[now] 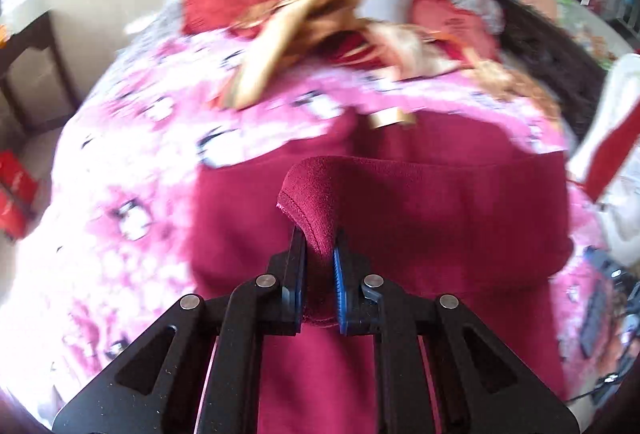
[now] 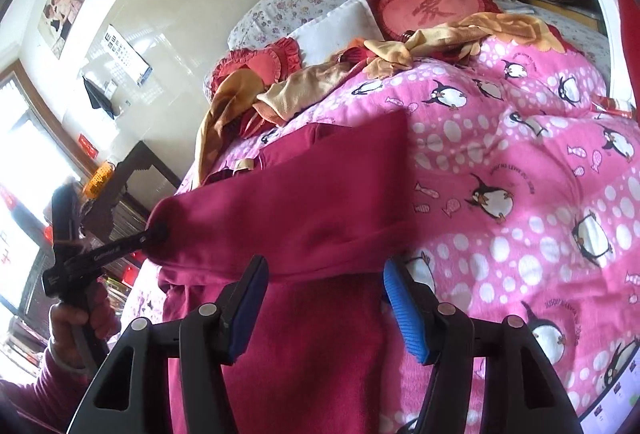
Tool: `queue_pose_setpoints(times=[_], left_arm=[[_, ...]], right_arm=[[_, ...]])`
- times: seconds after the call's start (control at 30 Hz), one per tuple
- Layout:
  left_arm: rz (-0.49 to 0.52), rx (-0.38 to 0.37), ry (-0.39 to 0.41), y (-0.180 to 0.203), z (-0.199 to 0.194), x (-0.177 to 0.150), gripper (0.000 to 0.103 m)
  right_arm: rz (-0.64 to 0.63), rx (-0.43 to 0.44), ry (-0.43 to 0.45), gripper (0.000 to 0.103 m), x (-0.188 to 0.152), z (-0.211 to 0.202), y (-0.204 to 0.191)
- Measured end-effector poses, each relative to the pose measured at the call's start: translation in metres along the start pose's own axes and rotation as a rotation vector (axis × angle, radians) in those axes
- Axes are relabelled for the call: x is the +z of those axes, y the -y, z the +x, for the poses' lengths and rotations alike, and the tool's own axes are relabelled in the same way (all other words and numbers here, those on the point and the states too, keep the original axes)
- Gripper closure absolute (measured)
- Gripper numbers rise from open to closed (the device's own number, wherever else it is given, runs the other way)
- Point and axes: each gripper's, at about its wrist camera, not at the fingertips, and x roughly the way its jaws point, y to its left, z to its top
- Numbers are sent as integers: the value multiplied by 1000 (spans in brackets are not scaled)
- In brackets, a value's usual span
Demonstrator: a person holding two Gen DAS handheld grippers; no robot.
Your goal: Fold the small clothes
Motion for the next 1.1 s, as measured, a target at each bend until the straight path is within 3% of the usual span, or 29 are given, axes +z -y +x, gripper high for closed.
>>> queue_pose_setpoints(times=[0.13, 0.3, 0.43, 0.47, 0.53, 0.6, 0.67, 0.8, 0.9, 1.0, 1.1], left_arm=[[-98, -34, -64, -33, 10, -15, 92], [-48, -11, -45, -28, 6, -24, 92], [-68, -21, -47, -32, 9, -16, 92], [-70, -25, -42, -32, 12, -12, 92], [-63, -31, -21, -29, 11, -5, 92], [-51, -27, -19, -27, 15, -3, 92], [-36, -9, -56, -24, 25, -5, 92], [-25, 24, -83, -24, 36, -14, 91], [-47, 21, -81, -25, 39, -14, 91], [-51, 28, -80, -25, 41, -13, 91], [-39, 37, -80, -24, 40, -14, 89]], right_arm=[[-33, -72, -20, 41, 17, 22, -7], [-30, -80, -55, 38, 40, 54, -14], [-58, -90, -67, 39, 58, 78, -22], [-78, -91, -76, 41, 62, 86, -24], [-131, -155, -103, 83, 68, 104, -28], [-186, -249, -80, 88, 70, 111, -29], [-160, -281, -62, 88, 72, 114, -21], [-70, -234, -70, 86, 73, 95, -6], [-116, -230, -71, 84, 64, 71, -13], [-169, -221, -162, 83, 41, 72, -18], [-216, -311, -266, 81, 7, 83, -5]])
